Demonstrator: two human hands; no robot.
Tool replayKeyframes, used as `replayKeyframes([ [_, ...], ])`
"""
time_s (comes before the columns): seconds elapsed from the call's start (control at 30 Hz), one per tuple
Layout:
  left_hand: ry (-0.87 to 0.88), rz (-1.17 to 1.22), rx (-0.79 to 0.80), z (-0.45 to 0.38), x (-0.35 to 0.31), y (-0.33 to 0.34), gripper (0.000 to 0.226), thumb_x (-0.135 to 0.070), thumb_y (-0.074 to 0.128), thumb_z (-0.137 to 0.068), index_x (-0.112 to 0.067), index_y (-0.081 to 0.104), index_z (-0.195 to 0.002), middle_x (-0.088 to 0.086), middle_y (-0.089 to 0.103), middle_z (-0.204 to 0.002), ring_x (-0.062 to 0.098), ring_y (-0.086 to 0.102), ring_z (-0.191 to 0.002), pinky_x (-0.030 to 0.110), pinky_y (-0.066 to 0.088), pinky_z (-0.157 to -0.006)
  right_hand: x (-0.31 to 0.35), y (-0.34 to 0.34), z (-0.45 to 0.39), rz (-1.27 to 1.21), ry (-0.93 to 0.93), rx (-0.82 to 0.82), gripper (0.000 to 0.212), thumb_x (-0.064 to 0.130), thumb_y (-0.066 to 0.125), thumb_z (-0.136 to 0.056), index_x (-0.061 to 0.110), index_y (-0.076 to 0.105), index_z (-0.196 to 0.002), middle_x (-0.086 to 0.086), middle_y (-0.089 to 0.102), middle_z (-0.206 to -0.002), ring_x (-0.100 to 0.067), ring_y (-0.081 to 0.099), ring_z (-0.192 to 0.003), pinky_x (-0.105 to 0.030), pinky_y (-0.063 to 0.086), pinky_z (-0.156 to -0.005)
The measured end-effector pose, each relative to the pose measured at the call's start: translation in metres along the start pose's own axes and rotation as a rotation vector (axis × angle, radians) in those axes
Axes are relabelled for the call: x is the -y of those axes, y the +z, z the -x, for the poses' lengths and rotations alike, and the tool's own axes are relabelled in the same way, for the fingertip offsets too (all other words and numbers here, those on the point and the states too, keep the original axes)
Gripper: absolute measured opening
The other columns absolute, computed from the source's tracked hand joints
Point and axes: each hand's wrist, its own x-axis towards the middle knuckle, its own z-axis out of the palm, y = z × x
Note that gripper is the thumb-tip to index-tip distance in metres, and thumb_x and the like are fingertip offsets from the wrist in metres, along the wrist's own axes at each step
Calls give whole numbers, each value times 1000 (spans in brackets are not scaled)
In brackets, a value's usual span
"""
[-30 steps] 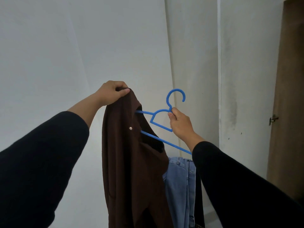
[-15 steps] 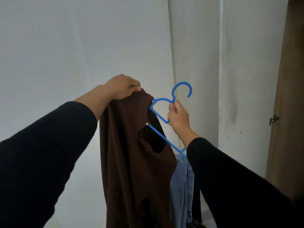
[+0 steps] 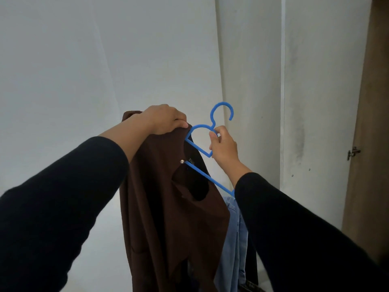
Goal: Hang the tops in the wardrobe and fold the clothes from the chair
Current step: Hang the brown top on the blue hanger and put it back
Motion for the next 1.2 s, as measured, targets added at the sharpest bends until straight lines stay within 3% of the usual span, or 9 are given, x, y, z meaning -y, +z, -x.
replayKeyframes([
  [0.1, -61, -32, -93, 1, 6, 3, 34, -44, 33, -99, -27, 60, -109, 2, 63, -110, 24, 53, -103, 33, 39, -77, -6, 1, 3, 349, -37, -36, 47, 40, 57, -90, 26, 36, -130, -3, 46, -115, -19, 48, -104, -34, 42, -85],
  [0.17, -109, -55, -140, 0, 8, 4, 34, -44, 32, -99, -27, 60, -106, 3, 64, -106, 25, 54, -100, 33, 39, -75, -14, 5, 9, 543, -48, -148, 61, 49, 65, -81, 26, 35, -129, -4, 43, -123, -20, 45, -111, -37, 41, -89],
  [0.23, -137, -82, -178, -1, 7, 3, 34, -44, 31, -99, -26, 60, -106, 4, 64, -104, 26, 55, -100, 33, 38, -74, -20, 12, 16, 492, 49, -131, 69, 52, 69, -75, 20, 35, -125, -5, 44, -122, -21, 49, -112, -39, 46, -91],
  [0.37, -149, -83, -220, -2, 3, -6, 36, -45, 31, -99, -26, 60, -106, 5, 64, -102, 26, 55, -96, 33, 39, -73, -26, 27, 29, 291, 375, 87, 82, 40, 75, -74, 12, 28, -135, -11, 42, -131, -28, 52, -116, -40, 50, -93],
  [0.5, -147, -73, -229, 4, 13, -19, 35, -44, 30, -99, -26, 59, -106, 5, 63, -101, 26, 54, -95, 35, 39, -74, -37, 27, 32, 157, 614, -14, 86, 21, 72, -80, 14, 15, -144, -16, 35, -134, -29, 50, -115, -35, 49, -90],
  [0.73, -204, 26, -192, 21, 44, -21, 33, -41, 30, -100, -24, 57, -107, 6, 62, -100, 22, 47, -87, 35, 38, -76, -35, 15, 12, -251, 696, -179, 75, 6, 71, -79, 15, 23, -137, -16, 47, -127, -21, 54, -89, -30, 52, -83],
  [0.87, -267, 46, -113, 23, 53, -9, 31, -37, 28, -101, -17, 52, -103, 11, 60, -98, 28, 50, -87, 36, 39, -73, -38, 12, 10, -148, 586, -187, 64, 8, 68, -83, 11, 29, -133, -13, 52, -123, -18, 55, -87, -26, 49, -75],
  [1.03, -334, 118, -164, 23, 59, 1, 30, -32, 29, -102, -15, 49, -88, 8, 57, -88, 27, 50, -85, 37, 40, -75, -44, 10, 14, 116, 420, -127, 46, 9, 59, -88, 9, 42, -130, -13, 56, -119, -24, 61, -99, -25, 48, -72],
  [1.2, -372, 54, -223, 19, 57, 4, 34, -32, 27, -102, -12, 51, -88, 9, 58, -86, 30, 51, -85, 37, 39, -75, -49, 7, 16, 306, 304, -64, 25, 8, 53, -92, 7, 53, -117, -10, 59, -102, -18, 52, -82, -24, 46, -70],
])
